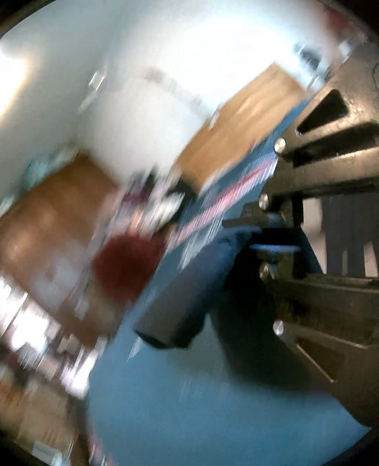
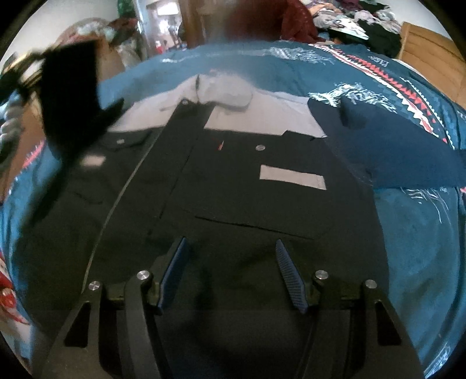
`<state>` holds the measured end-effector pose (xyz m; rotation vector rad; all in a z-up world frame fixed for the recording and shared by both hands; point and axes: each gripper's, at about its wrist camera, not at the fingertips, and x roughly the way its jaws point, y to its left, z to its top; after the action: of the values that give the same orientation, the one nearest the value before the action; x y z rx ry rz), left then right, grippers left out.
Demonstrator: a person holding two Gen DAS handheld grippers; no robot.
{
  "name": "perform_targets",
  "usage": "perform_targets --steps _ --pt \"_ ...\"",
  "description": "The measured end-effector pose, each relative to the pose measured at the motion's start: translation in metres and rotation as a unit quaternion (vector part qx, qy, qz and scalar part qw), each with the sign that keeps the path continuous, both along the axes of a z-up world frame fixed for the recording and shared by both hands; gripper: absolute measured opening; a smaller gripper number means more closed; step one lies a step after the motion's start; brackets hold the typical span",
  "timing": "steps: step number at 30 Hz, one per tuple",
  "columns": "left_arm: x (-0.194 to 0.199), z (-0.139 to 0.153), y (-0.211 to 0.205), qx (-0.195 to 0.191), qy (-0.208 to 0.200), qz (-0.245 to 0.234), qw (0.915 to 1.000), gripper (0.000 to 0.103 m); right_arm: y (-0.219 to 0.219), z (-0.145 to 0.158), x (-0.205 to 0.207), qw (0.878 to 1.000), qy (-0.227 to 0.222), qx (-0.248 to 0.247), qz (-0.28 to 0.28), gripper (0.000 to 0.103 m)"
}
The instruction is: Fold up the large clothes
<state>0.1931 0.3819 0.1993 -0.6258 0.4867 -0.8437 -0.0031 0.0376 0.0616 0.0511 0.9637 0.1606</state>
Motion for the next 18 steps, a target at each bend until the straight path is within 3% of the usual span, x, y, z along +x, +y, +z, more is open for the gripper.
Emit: perform_targets --steps 1,2,5,7,9,12,16,18 --pt "0.003 -0.008 -0.035 -0.003 0.013 -0.031 0.9994 0.036 -0.005 0.003 -0.003 1.0 -0.003 0.01 -0.005 0.069" --pt "0.007 -0.021 -0.072 0.009 0.039 -0.06 0.9974 0.042 -0.008 0.005 -0.005 1.0 -0.003 0.016 -0.008 0.069" --pt "-0.006 -0.055 -0.126 0.045 0.104 -0.112 0.9872 0.039 -0.021 0.009 -0.005 0.999 -0.004 0.032 -0.011 0.069" --pt "-0.029 -0.059 -0.121 0.059 0.092 -0.111 0.9878 0.041 -0.028 0.011 -0.002 0.999 -0.008 0.043 -0.011 0.07" --pt "-0.044 -0.062 -0.092 0.062 0.09 -0.078 0.9909 0.046 -0.035 0.012 0.01 0.998 -0.01 0.066 -0.012 0.07" --pt "-0.055 -0.08 -0.038 0.071 0.11 0.021 0.9911 0.052 -0.039 0.014 0.038 0.996 -0.016 0.093 -0.007 0.07" --pt "-0.07 -0.132 0.025 0.044 0.183 0.133 0.9732 0.052 -0.03 0.004 0.108 0.994 -0.004 0.112 0.009 0.07" --pt "-0.07 -0.15 0.033 0.027 0.203 0.152 0.9669 0.051 -0.027 -0.006 0.14 0.993 0.013 0.121 0.007 0.07"
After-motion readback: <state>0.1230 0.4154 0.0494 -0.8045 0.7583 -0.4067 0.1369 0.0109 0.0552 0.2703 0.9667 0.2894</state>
